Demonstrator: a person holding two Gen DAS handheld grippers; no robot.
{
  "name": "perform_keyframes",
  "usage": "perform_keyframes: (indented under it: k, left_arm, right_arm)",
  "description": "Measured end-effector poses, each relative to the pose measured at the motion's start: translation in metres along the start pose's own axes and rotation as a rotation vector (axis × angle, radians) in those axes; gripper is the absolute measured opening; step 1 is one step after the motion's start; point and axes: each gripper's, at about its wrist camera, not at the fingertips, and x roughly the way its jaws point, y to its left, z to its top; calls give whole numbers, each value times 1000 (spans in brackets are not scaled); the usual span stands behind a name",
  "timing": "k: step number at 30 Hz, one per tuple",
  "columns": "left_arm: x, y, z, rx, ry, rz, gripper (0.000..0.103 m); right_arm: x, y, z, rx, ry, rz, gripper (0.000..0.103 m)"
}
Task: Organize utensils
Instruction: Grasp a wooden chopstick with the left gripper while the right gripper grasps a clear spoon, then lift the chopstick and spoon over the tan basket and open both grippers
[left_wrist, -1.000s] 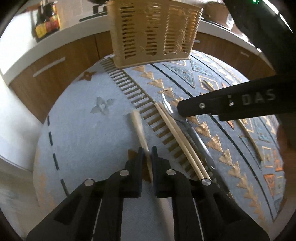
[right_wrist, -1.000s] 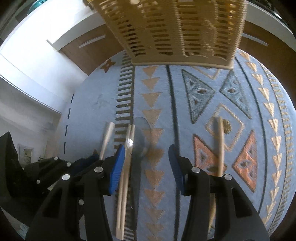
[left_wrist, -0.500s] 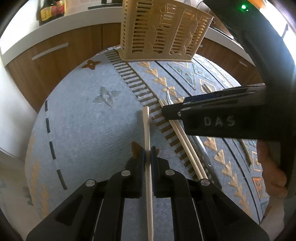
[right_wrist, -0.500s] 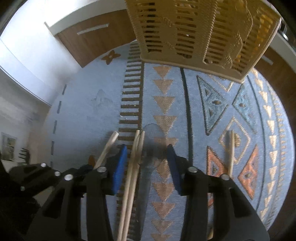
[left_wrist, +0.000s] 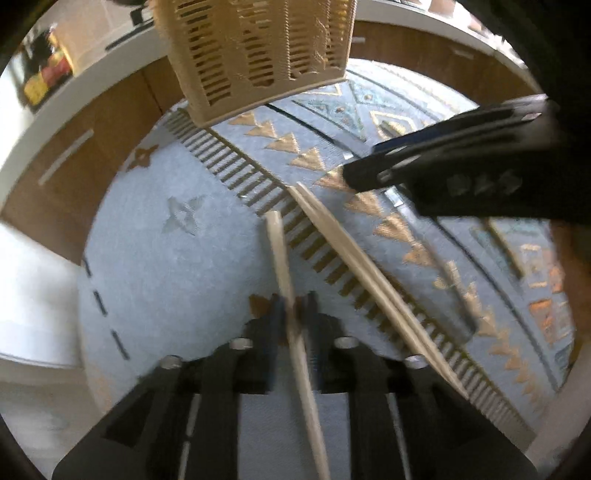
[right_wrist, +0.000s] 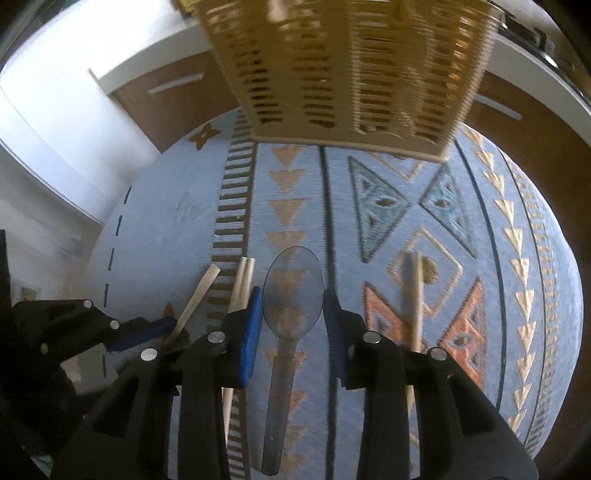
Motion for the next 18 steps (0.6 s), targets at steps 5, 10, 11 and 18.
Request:
perform_keyframes:
  k: [5,10,11,18]
  left_arm:
    - [-2,5,-2,-46,-49,-25,4]
    - [-20,21,-5,-196,-217,-91,4]
    - [-24,24,-5,-219,-251,-105,4]
    - [-67,30,-4,-316,-506,-160,4]
  right_arm:
    - [-20,-21,-7,25,-44,57,30]
    - [-47,-39,-18,32,-121,127,30]
    - [-53,-43,-21,32,-149,143,30]
    - [-94,-63,-34,23,-327,251,30]
